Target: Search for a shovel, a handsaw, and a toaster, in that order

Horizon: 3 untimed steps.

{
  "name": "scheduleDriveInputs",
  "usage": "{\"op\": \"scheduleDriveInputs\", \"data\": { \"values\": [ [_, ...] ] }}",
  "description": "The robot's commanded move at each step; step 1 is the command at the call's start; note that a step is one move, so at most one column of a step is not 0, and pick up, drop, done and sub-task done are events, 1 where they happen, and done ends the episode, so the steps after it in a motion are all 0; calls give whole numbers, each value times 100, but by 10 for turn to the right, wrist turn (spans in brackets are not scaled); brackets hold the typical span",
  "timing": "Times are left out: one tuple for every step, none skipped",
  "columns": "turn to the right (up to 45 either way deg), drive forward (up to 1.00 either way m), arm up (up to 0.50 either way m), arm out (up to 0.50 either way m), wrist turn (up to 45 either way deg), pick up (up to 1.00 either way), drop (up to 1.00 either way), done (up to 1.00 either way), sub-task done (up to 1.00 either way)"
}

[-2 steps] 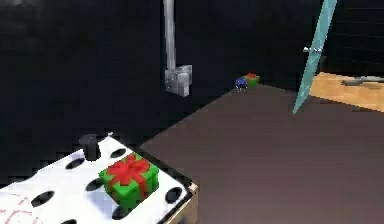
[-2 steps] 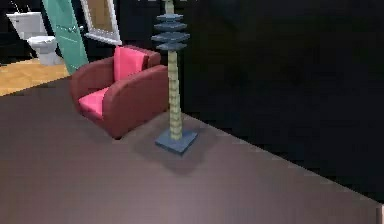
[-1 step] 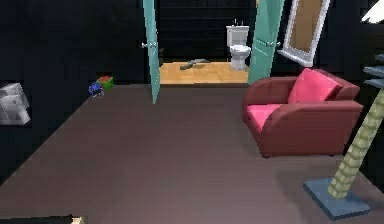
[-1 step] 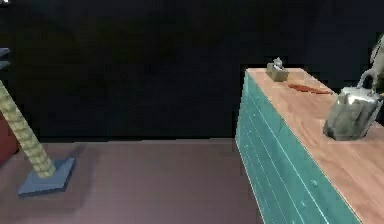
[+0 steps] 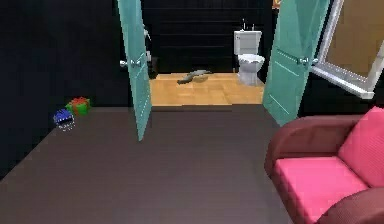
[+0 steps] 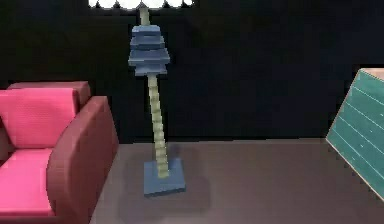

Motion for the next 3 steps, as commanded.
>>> {"op": "scheduleDriveInputs", "data": {
  "values": [
    [0, 100, 0, 0, 0, 0, 0, 0, 0],
    [0, 100, 0, 0, 0, 0, 0, 0, 0],
    [90, 0, 0, 0, 0, 0, 0, 0, 0]
  ]
}}
